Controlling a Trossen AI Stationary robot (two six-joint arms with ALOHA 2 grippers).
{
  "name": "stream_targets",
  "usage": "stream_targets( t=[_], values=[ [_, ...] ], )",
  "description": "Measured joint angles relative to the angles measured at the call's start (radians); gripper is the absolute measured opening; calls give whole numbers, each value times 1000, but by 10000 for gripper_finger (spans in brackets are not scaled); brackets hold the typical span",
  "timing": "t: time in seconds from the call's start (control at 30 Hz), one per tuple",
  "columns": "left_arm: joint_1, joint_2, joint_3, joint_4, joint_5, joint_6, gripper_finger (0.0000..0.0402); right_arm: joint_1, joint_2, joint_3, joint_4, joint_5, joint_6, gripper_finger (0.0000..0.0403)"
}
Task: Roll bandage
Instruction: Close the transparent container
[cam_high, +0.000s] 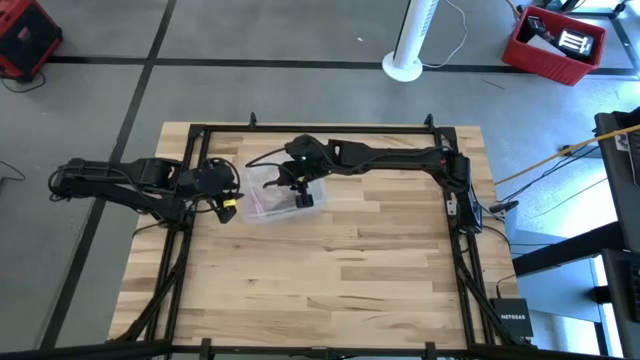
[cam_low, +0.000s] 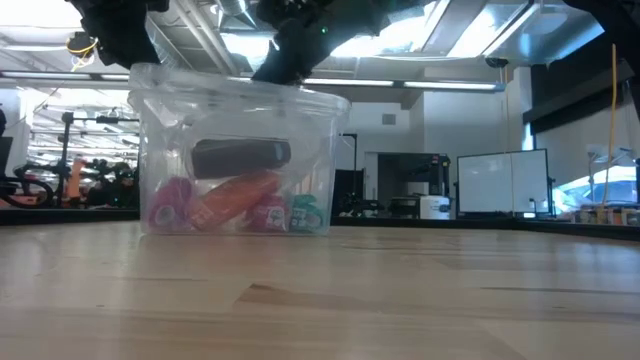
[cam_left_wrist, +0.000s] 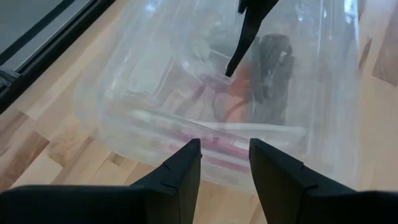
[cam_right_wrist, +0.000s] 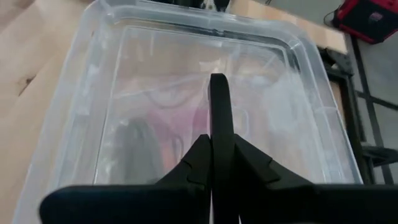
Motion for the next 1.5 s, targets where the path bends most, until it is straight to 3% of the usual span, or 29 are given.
stream_targets(
  t=[0.33, 1.03, 1.27, 1.37, 1.5],
  values=[
    [0, 0, 0, -1, -1, 0, 129, 0, -2, 11, -54, -9, -3, 44],
    [0, 1, 0, 13, -1, -3, 129, 19, 20, -48, 79, -6, -56, 44],
    [-1, 1, -6, 37, -2, -7, 129, 19, 35, -45, 94, -2, -1, 45],
    [-1, 3, -7, 49, -2, 4, 129, 18, 36, -45, 93, -3, 30, 63],
    [-1, 3, -7, 69, -2, 15, 129, 18, 22, -49, 77, -1, 34, 122]
  ],
)
